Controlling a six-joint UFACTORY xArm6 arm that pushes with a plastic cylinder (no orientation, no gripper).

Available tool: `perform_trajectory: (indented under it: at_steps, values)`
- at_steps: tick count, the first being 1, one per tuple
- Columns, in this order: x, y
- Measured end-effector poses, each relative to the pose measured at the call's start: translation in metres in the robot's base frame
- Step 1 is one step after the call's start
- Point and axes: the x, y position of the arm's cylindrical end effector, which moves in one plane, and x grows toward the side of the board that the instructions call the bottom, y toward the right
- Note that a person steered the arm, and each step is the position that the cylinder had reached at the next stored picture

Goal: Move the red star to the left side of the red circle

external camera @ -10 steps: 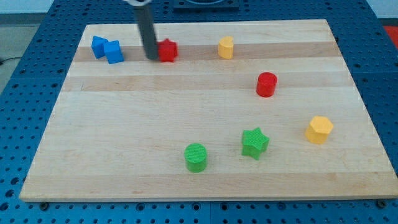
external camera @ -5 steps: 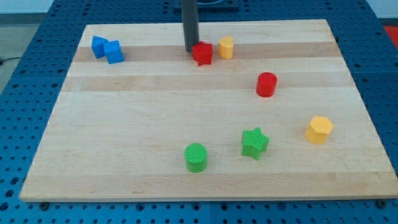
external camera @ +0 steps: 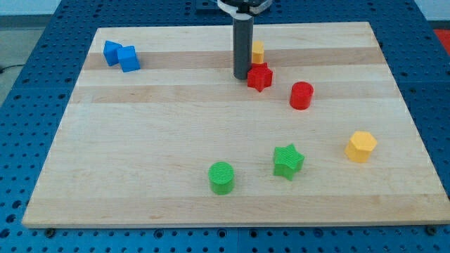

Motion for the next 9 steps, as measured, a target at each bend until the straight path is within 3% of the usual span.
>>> perform_trajectory:
  at_steps: [1,4,9]
  values:
    - [-0.003,0.011]
    - [0.083,0.055]
    - [0.090,0.075]
